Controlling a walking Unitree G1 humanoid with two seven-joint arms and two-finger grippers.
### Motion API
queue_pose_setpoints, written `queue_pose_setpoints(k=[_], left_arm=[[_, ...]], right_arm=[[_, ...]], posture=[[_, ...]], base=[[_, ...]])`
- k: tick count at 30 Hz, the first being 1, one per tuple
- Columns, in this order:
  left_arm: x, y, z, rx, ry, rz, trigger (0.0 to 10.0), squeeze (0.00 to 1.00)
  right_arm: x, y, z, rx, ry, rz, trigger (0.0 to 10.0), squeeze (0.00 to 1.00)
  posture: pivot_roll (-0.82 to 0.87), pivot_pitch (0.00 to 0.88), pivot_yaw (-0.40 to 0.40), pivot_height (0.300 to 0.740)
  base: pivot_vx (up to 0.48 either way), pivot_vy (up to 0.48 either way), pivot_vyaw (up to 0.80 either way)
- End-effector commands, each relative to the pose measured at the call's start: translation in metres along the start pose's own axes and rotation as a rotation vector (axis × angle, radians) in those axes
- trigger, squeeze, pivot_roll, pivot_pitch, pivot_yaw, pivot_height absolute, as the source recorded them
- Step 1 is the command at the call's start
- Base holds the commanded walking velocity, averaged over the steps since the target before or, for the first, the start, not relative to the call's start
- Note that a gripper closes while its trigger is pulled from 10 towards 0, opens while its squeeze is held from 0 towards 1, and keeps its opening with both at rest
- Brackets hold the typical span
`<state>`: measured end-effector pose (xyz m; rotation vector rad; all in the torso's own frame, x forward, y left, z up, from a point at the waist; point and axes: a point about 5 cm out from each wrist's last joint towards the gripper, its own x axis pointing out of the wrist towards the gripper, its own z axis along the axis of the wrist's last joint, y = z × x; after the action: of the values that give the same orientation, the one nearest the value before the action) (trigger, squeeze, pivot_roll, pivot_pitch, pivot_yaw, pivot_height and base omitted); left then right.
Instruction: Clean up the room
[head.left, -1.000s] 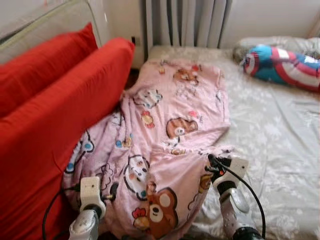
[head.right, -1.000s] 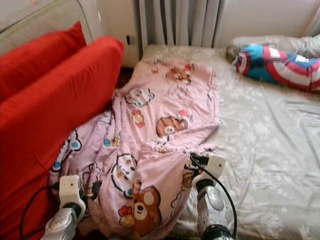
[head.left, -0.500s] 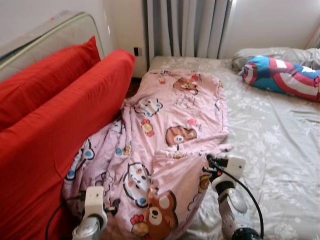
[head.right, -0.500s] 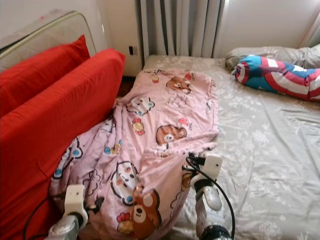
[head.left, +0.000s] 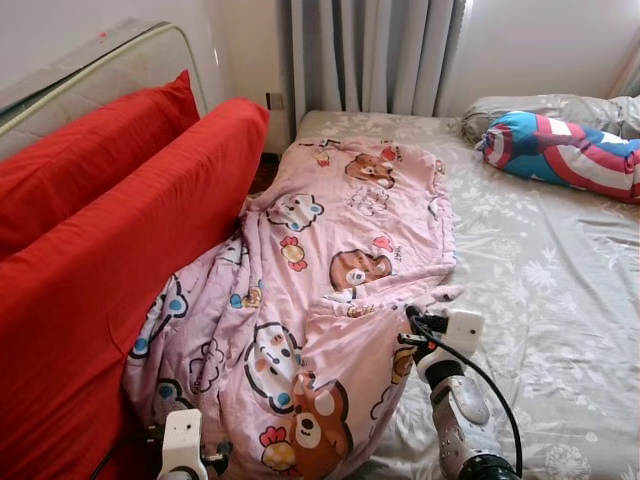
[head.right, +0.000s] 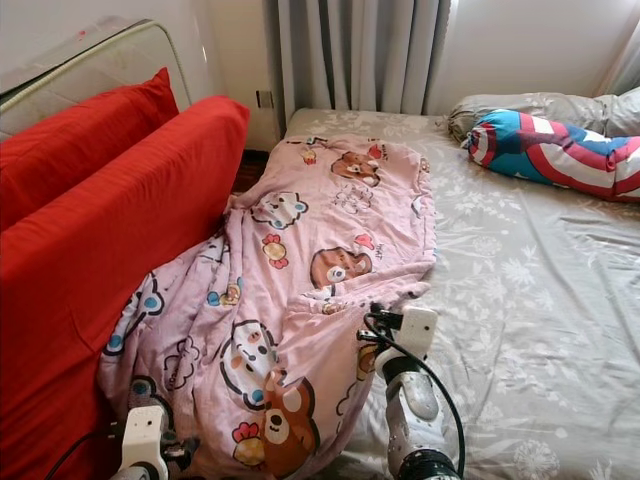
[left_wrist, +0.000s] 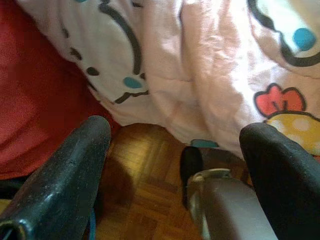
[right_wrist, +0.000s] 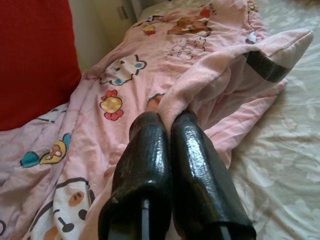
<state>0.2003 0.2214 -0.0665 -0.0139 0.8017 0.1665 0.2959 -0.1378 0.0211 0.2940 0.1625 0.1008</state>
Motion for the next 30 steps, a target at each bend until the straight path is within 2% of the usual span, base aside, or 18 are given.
queue_pose_setpoints(k=[1, 25, 30], left_arm=[[-0.002, 0.003, -0.009, 0.007, 0.029, 0.013, 10.0, 0.0], [-0.002, -0.014, -0.016, 0.003, 0.081, -0.006, 10.0, 0.0], [-0.002, -0.013, -0.017, 0.006, 0.082, -0.008, 10.0, 0.0]], right_arm=[[0.004, 0.003, 0.007, -0.008, -0.028, 0.005, 10.0, 0.0], [0.004, 0.004, 0.006, -0.023, -0.022, 0.002, 10.0, 0.0], [0.004, 0.004, 0.006, -0.027, -0.019, 0.003, 10.0, 0.0]], posture=[[0.03, 0.068, -0.014, 0.74], [0.02, 0.046, -0.011, 0.74], [0.02, 0.04, -0.012, 0.74]], base=[[0.0, 0.0, 0.0], [0.0, 0.0, 0.0], [0.0, 0.0, 0.0]])
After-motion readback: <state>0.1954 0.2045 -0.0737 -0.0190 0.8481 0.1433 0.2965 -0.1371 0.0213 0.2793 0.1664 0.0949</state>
